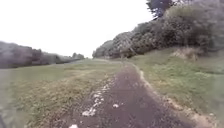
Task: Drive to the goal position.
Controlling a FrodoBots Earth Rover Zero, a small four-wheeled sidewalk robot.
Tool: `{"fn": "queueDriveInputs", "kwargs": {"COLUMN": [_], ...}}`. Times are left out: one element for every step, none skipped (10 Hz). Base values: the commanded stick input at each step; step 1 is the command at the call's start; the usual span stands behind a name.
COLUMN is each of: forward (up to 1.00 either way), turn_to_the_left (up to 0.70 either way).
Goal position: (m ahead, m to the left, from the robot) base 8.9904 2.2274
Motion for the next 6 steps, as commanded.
{"fn": "queueDriveInputs", "kwargs": {"forward": [0.98,0.98,0.98,0.98,0.98,0.98], "turn_to_the_left": [-0.39,-0.3,-0.19,-0.07,-0.02,-0.02]}}
